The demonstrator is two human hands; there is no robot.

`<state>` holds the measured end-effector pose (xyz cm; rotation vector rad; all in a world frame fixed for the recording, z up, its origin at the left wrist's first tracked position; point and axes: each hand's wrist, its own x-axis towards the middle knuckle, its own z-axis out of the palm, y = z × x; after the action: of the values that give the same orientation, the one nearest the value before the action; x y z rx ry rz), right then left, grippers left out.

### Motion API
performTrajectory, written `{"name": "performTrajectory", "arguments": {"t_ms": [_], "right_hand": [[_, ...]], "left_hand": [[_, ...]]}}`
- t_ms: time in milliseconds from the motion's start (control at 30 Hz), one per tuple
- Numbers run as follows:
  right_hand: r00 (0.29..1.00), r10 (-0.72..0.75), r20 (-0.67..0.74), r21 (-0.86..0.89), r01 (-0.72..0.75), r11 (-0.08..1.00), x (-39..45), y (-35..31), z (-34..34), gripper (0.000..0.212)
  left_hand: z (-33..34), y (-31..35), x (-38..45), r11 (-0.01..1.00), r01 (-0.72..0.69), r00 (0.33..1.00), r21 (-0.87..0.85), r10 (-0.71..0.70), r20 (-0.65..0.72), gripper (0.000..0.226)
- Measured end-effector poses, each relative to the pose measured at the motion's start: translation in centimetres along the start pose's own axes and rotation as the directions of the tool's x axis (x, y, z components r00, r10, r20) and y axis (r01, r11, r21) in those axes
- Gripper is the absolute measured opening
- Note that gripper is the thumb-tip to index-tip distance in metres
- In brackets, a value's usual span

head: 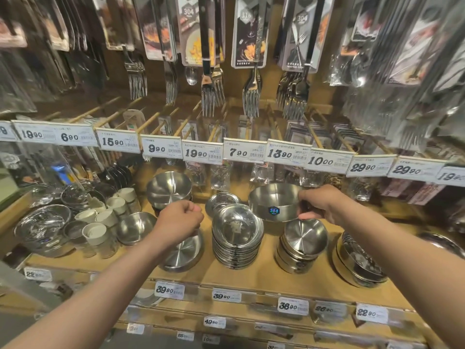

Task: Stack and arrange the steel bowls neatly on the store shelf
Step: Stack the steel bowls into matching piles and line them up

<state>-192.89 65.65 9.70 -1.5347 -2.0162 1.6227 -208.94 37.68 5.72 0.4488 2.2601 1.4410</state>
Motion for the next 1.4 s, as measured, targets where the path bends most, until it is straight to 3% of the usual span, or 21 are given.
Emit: {"name": "performTrajectory", "arguments": {"t_ms": [300,467,567,633,733,800,933,1100,1233,1400], "right_hand": [[0.991,-0.105,0.084,0.057,0.101,0.993,-6.3,-0.1,2.2,0.018],[0.974,-0.166,0.154,0.03,0.163,0.986,-9.3,-0.1,8.0,0.015],[0.969,-0.186,0.161,-0.034,0.194,0.98,-10.0,-0.1,12.3,0.022],[0.965,-0.188,0.181,-0.014,0.194,0.981,-9.7,0.3,15.1,0.023],[0.968,-0.208,0.142,0.057,0.201,0.978,-8.8,1.0,19.3,0.008],[0.964,-0.252,0.078,-0.015,0.254,0.967,-7.7,1.9,22.0,0.01],[0.969,-0.248,0.006,-0.099,0.247,0.964,-6.5,3.7,26.1,0.036],[0.984,-0.178,-0.03,-0.128,0.172,0.977,-5.7,5.5,29.5,0.043],[0.985,-0.147,-0.094,-0.115,0.136,0.984,-5.2,6.3,30.6,0.044],[0.978,-0.128,-0.162,-0.102,0.113,0.988,-5.5,7.4,31.8,0.026]], "left_hand": [[-1.2,1.0,-3.1,0.995,0.004,0.998,-0.095,0.002,0.06,0.011],[-4.2,-0.4,-4.1,0.973,0.097,0.992,-0.208,-0.077,0.103,0.034],[-6.7,-2.1,-3.5,0.966,0.121,0.991,-0.23,-0.106,0.078,0.021],[-8.2,-3.6,-2.5,0.976,0.138,0.99,-0.168,-0.132,0.045,0.017],[-9.6,-6.2,-0.6,0.982,0.178,0.984,-0.057,-0.179,-0.012,0.022],[-9.9,-7.8,1.0,0.978,0.21,0.976,-0.002,-0.209,-0.054,0.02],[-9.6,-10.6,3.9,0.972,0.215,0.975,0.097,-0.209,-0.069,0.008],[-9.2,-12.6,6.6,0.924,0.071,0.997,0.375,-0.057,-0.047,0.012],[-8.7,-13.1,8.5,0.897,-0.018,0.999,0.442,0.002,0.037,0.012],[-8.0,-13.6,9.5,0.875,-0.048,0.995,0.481,0.003,0.095,0.014]]}}
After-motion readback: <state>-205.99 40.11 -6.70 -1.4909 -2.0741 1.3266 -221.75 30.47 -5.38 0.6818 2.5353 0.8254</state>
